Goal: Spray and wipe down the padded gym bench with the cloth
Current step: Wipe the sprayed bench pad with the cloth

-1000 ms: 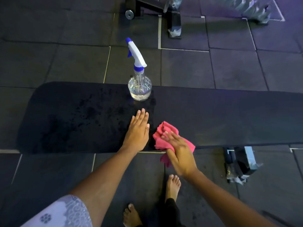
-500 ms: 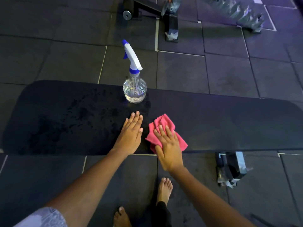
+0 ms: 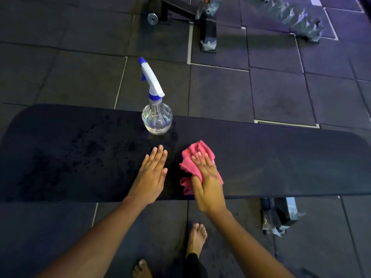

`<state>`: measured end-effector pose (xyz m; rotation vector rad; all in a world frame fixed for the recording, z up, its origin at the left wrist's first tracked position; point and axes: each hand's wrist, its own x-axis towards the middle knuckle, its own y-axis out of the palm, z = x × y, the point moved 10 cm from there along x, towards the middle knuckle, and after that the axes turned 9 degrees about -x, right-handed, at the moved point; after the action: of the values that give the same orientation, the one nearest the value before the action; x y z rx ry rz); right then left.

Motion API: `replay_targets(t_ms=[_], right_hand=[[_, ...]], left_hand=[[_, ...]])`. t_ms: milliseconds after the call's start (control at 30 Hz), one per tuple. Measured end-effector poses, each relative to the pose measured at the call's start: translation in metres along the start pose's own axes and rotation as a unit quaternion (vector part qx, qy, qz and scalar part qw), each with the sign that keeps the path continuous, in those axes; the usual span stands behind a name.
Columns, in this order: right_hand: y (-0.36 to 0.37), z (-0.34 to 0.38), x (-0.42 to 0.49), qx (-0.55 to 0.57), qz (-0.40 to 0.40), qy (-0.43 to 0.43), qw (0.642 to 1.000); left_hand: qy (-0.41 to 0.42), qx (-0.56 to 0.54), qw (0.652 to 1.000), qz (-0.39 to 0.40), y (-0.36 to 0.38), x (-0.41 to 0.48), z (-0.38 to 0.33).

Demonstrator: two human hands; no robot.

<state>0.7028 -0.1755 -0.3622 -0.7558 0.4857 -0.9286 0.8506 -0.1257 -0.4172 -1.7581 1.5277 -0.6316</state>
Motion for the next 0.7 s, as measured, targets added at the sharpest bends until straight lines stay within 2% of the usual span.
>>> replay_targets(t_ms=[100, 233, 333, 433, 533, 600, 633, 700], right_hand=[[0.033, -0.004, 0.008, -0.061, 0.087, -0.021, 0.994], [0.048, -0.006, -0.015, -0.12, 0.097, -0.059, 0.986], [0.044, -0.006, -0.029, -0.076, 0.114, -0.057, 0.989], [0.034, -0.005, -0.042, 0.021, 0.129, -0.025, 0.991], [0.007, -0.015, -0.038, 0.13, 0.079, 0.039, 0.988], [-0.012, -0.031, -0.028, 0.207, 0.036, 0.127, 0.97], [-0.022, -0.038, -0.021, 0.226, 0.004, 0.16, 0.961], [-0.055, -0.037, 0.0, 0.194, -0.077, 0.16, 0.965]], left_hand=[[-0.003, 0.01, 1.0, -0.004, 0.001, 0.0, 0.0], [-0.004, 0.006, 1.0, 0.005, 0.002, -0.001, 0.0], [-0.008, 0.012, 1.0, 0.008, 0.002, 0.0, 0.0], [-0.018, 0.018, 1.0, 0.014, 0.003, -0.001, 0.001], [-0.018, 0.035, 0.999, 0.012, 0.003, -0.001, 0.001], [-0.024, 0.046, 0.999, 0.009, 0.004, -0.002, 0.001], [-0.029, 0.047, 0.998, 0.007, 0.004, -0.003, 0.001], [-0.039, 0.045, 0.998, 0.0, 0.002, -0.002, 0.0]])
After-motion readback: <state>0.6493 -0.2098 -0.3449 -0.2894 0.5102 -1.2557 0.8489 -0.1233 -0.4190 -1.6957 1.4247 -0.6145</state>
